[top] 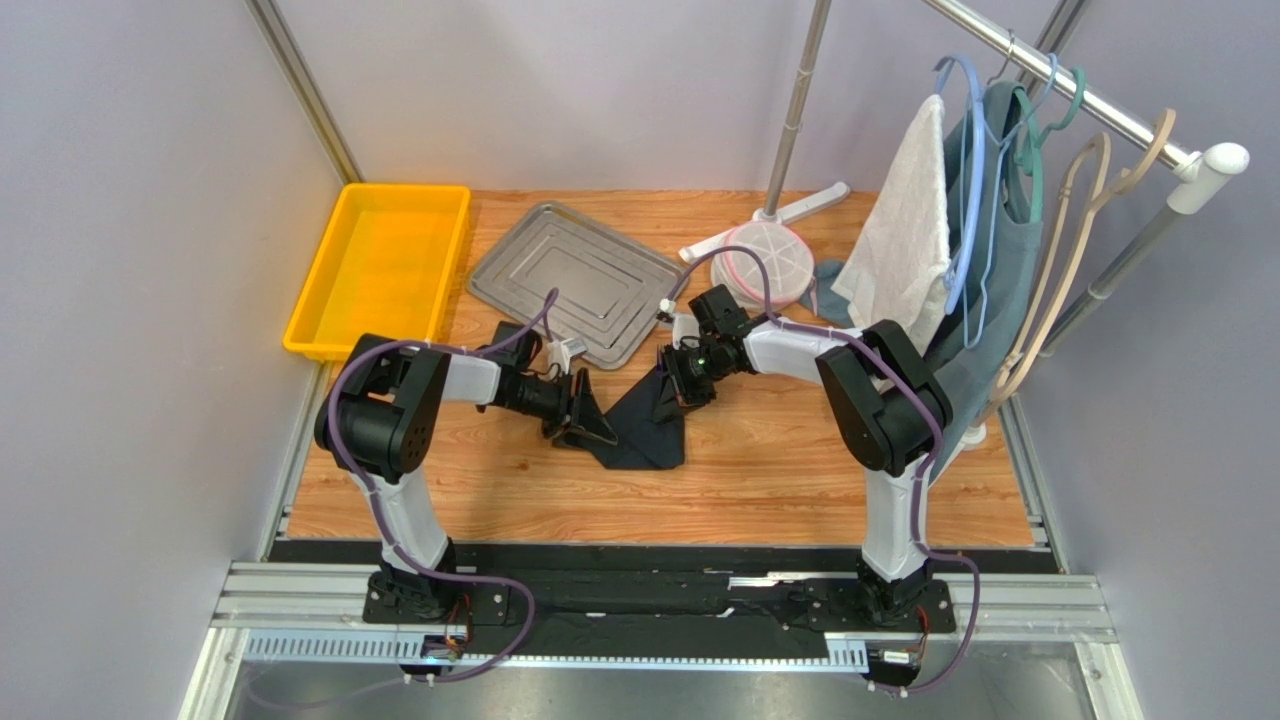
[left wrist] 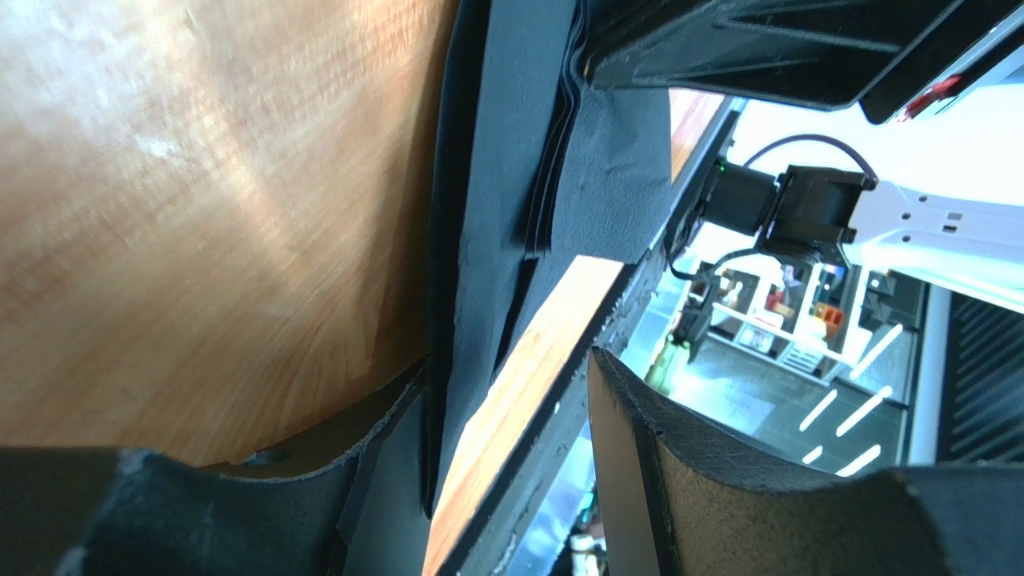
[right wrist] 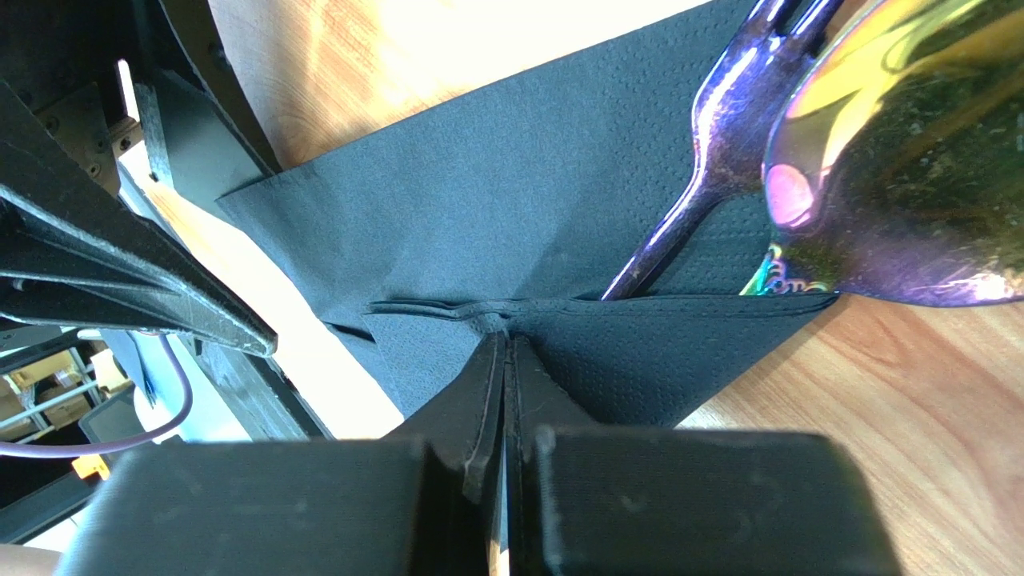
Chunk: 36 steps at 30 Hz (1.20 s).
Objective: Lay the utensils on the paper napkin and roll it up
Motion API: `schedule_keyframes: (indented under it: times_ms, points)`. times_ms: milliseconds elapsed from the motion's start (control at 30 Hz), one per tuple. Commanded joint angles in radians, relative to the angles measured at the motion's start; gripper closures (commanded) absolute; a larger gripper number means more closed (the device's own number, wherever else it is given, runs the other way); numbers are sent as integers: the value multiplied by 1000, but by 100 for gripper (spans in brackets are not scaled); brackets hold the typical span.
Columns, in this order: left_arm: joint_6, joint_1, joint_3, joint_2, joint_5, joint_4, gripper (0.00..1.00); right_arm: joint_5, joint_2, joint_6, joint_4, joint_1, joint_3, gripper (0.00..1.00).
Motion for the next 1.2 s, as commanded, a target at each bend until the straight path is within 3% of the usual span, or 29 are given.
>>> schedule_keyframes:
  times_ms: [0, 233, 333, 367, 533, 867, 967, 1167]
  points:
    - [34, 4, -26, -4, -47, -30, 44, 128, 68, -34, -72, 10, -47, 100]
    - [-43, -5, -8, 1, -80, 114, 48, 128, 72, -31, -70, 10, -47, 100]
    - [-45, -5, 8, -56, -102, 114, 59, 133, 71, -27, -70, 10, -47, 100]
    - [-46, -14, 9, -72, -99, 114, 69, 131, 69, -26, -72, 8, -47, 100]
    - [-33, -112, 60, -121, -99, 85, 86, 141, 72, -14, -67, 10, -49, 100]
    - [-180, -218, 123, 22, -160, 234, 87, 151, 68, 6, -67, 10, -49, 100]
    - [-158, -227, 166, 91, -212, 185, 87, 168, 61, 11, -73, 10, -54, 100]
    - [9, -226, 273, 168, -361, -86, 90, 185, 14, 8, -91, 7, -95, 100]
